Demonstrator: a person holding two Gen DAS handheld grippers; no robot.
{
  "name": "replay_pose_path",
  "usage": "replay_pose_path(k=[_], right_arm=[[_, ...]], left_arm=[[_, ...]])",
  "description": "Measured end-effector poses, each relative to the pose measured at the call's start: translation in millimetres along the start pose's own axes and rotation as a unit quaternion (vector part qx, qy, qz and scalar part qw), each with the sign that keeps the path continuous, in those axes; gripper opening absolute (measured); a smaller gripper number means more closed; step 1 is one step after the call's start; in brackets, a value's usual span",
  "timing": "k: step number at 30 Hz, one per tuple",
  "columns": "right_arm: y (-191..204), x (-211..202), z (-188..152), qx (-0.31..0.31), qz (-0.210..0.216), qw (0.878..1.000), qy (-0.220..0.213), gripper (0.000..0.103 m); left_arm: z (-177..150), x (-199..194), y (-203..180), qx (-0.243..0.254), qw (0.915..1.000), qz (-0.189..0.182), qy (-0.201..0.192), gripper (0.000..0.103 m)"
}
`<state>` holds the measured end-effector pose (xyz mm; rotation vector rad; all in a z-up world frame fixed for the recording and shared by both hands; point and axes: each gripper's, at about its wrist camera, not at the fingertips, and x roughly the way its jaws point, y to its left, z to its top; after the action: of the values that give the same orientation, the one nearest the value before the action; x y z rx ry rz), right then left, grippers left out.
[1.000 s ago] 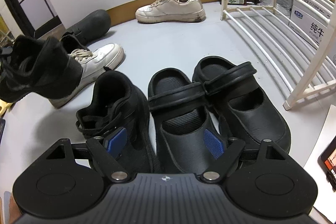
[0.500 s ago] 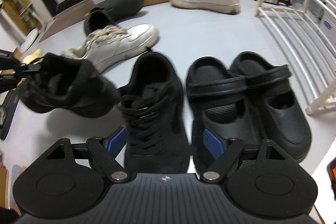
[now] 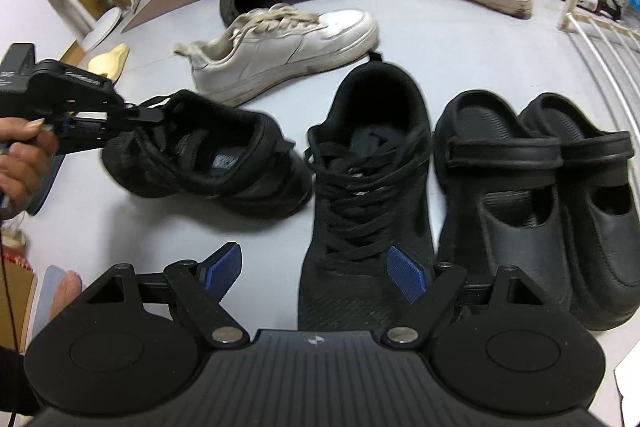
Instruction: Organize scattered shoes
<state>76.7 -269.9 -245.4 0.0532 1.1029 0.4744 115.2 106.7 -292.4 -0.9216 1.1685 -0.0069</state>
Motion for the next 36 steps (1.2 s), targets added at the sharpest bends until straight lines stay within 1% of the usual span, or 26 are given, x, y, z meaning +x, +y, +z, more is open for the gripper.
replay_pose_path(k=[1,3,4,5,8,10,13,16,20,23,26,29,31,36], right_arm=[[2,0,-1,-0.003,0.002,1.000,0.003,0.084],[3,1,-1,-0.005,0.006,1.000,0.005,0.084],[3,1,-1,-0.005,0.008,1.000,0.006,0.084],[4,1,-1,-0.005,0.011,1.000,0.008,0.084],[5,4,1,-0.001,0.017,1.000,0.015,0.084],[11,9,6,0.011,0.022,0.999,0.023,0.084],[26,16,11,0.008,0.035,0.999,0.038,0.084],[46,26,18,-0.007,0.055,0.997,0.049,0.084],[62,37,28,-0.005,0.063,0.997,0.052,0.084],[77,60,41,0.046,0.081,0.994,0.065,0.084],[88,71,52,0.062,0.077,0.994,0.045,0.084],[91,79,56,0.076,0.074,0.994,0.037,0.085],[93,91,56,0.089,0.069,0.993,0.039,0.085],[97,113,55,0.103,0.071,0.991,0.054,0.088]], left_arm=[[1,-4,4,-0.001,1.0000,-0.007,-0.005,0.021],[1,-12,4,0.013,0.9999,-0.004,-0.006,0.034],[1,-15,4,0.018,0.9998,-0.003,-0.006,0.043],[1,-17,3,0.019,0.9998,-0.005,-0.007,0.049],[1,-24,-1,0.039,0.9992,-0.002,-0.011,0.056],[0,-29,-4,0.051,0.9985,0.005,-0.018,0.056],[3,-36,-7,0.064,0.9973,0.009,-0.034,0.057],[6,-46,-6,0.065,0.9970,0.004,-0.042,0.060],[12,-59,4,0.056,0.9965,0.005,-0.061,0.061],[16,-63,10,0.047,0.9961,0.011,-0.074,0.061],[19,-68,14,0.054,0.9946,0.029,-0.084,0.063],[19,-69,18,0.051,0.9947,0.033,-0.083,0.063],[19,-68,23,0.045,0.9951,0.038,-0.080,0.063],[22,-65,31,0.038,0.9953,0.042,-0.079,0.064]])
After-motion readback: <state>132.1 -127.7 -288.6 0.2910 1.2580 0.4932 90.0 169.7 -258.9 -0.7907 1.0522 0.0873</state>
